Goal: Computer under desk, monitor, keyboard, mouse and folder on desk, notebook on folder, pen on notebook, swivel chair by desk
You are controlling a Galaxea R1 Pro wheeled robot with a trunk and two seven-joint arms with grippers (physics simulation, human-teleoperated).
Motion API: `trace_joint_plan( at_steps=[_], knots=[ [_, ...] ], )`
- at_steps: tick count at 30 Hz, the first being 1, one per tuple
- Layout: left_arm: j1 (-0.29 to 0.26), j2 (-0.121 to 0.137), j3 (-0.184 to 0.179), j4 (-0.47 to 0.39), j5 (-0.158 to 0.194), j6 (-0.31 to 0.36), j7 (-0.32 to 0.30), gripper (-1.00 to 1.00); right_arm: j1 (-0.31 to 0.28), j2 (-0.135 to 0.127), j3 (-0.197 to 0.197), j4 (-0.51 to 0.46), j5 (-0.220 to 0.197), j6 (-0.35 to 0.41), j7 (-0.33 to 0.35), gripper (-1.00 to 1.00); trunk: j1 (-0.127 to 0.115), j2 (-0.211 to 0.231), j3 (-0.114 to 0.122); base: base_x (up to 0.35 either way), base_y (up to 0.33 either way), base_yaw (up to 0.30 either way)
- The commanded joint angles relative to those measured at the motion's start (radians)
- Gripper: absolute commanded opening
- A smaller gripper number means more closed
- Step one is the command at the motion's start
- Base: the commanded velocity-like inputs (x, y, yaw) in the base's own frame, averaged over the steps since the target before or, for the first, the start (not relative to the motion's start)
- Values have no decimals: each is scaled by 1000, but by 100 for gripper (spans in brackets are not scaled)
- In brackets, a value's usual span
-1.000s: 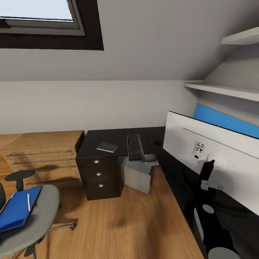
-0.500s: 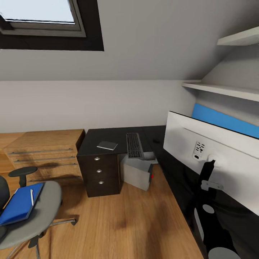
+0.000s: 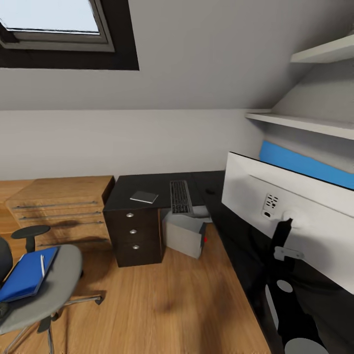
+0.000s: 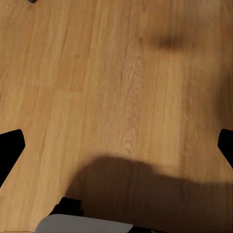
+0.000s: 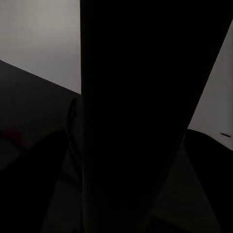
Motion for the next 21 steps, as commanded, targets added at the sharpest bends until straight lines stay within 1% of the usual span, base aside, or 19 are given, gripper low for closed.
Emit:
trace_joint_plan(
  at_steps=[1, 5, 13, 16, 21],
  knots=[
    [-1, 0, -8, 0, 5, -4, 7, 100, -1, 1, -5, 3, 0, 16, -2, -100, 0, -1, -1, -222, -11, 0],
    [-1, 0, -8, 0, 5, -4, 7, 100, -1, 1, -5, 3, 0, 16, -1, -100, 0, -1, -1, -174, -44, 0],
    [-1, 1, -8, 0, 5, -4, 7, 100, -1, -2, -5, 3, 1, 17, 46, -100, 0, -1, -1, -27, -8, 0],
    [-1, 1, -8, 0, 5, -4, 7, 100, -1, -16, -5, 4, 0, 19, 72, -100, 0, -1, -1, -3, -1, 0],
    [-1, 1, -8, 0, 5, -4, 7, 100, -1, -28, -5, 15, 0, 19, 97, -100, 0, -1, -1, 0, 0, 0]
  ],
)
